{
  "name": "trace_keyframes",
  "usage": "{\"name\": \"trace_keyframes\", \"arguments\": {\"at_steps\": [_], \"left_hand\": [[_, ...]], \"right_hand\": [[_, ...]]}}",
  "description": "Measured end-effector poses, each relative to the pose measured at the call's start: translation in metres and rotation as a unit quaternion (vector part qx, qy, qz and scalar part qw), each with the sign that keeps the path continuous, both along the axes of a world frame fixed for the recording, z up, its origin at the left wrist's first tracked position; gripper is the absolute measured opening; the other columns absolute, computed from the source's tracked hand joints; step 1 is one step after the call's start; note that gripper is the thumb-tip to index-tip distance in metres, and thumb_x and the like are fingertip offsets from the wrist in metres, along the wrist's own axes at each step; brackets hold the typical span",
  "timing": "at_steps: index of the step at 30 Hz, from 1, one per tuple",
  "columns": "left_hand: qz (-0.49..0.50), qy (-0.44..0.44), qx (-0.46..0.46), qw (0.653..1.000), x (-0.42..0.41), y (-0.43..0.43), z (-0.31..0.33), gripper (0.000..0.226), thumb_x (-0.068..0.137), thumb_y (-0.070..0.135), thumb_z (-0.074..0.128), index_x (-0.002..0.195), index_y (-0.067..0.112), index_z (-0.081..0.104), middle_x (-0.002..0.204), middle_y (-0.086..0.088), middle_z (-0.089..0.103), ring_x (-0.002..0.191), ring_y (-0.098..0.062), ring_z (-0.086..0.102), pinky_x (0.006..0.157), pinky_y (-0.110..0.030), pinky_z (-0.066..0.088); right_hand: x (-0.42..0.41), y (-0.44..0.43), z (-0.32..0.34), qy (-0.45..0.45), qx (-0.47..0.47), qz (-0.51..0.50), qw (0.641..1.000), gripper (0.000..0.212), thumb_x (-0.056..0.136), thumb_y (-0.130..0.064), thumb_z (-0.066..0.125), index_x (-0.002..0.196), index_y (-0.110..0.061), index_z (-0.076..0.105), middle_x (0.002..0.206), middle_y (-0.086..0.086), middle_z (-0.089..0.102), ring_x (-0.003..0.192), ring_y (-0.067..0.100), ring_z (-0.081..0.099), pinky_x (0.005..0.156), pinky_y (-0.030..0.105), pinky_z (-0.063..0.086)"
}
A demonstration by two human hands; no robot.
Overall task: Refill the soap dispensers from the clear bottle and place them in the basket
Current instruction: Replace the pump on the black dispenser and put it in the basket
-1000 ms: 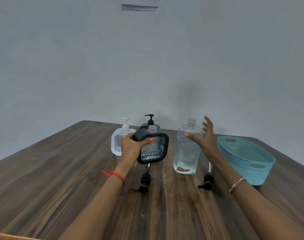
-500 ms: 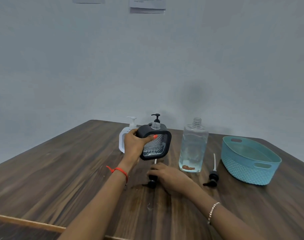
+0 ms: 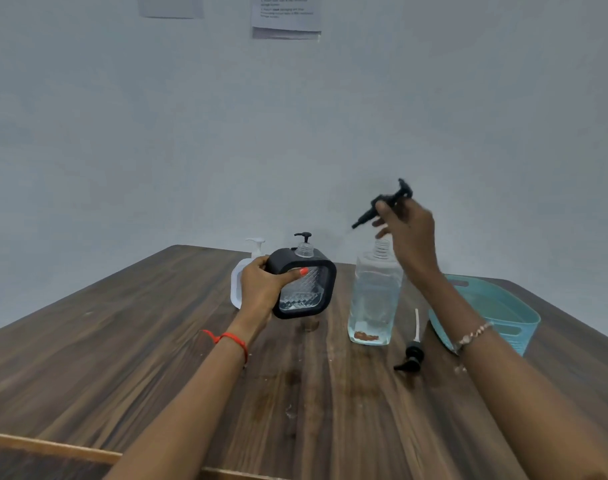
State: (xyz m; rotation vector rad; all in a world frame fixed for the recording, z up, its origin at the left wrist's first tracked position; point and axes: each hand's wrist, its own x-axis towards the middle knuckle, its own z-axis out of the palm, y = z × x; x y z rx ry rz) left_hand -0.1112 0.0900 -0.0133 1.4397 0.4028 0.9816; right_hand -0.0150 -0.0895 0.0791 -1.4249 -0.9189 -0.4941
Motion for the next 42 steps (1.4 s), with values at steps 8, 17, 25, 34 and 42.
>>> {"name": "trace_keyframes", "arguments": {"at_steps": [8, 17, 25, 34, 42], "left_hand": [[-0.057, -0.018, -0.005, 0.998, -0.005, -0.021, 0.007, 0.044, 0.058, 0.005, 0.085, 0.098, 0.003, 0.065, 0.092, -0.009, 0.071, 0.08, -0.021, 0.069, 0.07, -0.031, 0.057], [-0.109, -0.042, -0.017, 0.993, -0.014, -0.027, 0.017, 0.039, 0.063, -0.001, 0.08, 0.097, 0.004, 0.063, 0.086, -0.004, 0.07, 0.071, -0.012, 0.068, 0.057, -0.018, 0.055], [-0.162, -0.07, -0.047, 0.983, -0.017, -0.032, 0.025, 0.03, 0.067, -0.005, 0.076, 0.092, 0.005, 0.065, 0.086, -0.009, 0.071, 0.067, -0.015, 0.07, 0.061, -0.025, 0.057], [-0.142, -0.041, -0.063, 0.987, -0.022, -0.032, 0.023, 0.04, 0.068, -0.001, 0.076, 0.106, -0.003, 0.063, 0.088, -0.011, 0.069, 0.067, -0.017, 0.068, 0.057, -0.025, 0.057], [-0.142, -0.035, -0.072, 0.987, -0.024, -0.034, 0.022, 0.037, 0.068, -0.003, 0.076, 0.103, -0.003, 0.062, 0.083, -0.008, 0.068, 0.058, -0.012, 0.068, 0.049, -0.02, 0.054]], "right_hand": [[-0.017, 0.015, 0.041, -0.048, -0.093, 0.003, 0.995, 0.017, 0.091, -0.018, 0.056, 0.097, -0.003, 0.063, 0.071, 0.005, 0.063, 0.047, 0.0, 0.054, 0.048, 0.015, 0.044], [-0.028, 0.02, 0.032, -0.049, -0.184, 0.012, 0.982, 0.016, 0.086, -0.021, 0.063, 0.094, -0.007, 0.067, 0.073, 0.007, 0.064, 0.056, 0.006, 0.054, 0.054, 0.013, 0.039], [-0.04, 0.023, 0.003, -0.03, -0.234, -0.013, 0.972, 0.029, 0.071, -0.028, 0.078, 0.087, -0.005, 0.07, 0.084, 0.009, 0.07, 0.08, 0.019, 0.066, 0.063, 0.015, 0.043], [-0.042, 0.016, -0.005, 0.155, -0.11, 0.091, 0.978, 0.008, 0.081, -0.01, 0.063, 0.077, -0.003, 0.06, 0.092, 0.017, 0.068, 0.081, 0.015, 0.063, 0.075, 0.033, 0.045], [-0.036, 0.014, -0.011, 0.199, -0.057, 0.077, 0.975, 0.017, 0.074, 0.006, 0.059, 0.089, -0.001, 0.064, 0.075, 0.007, 0.066, 0.064, 0.01, 0.062, 0.066, 0.029, 0.048]]}}
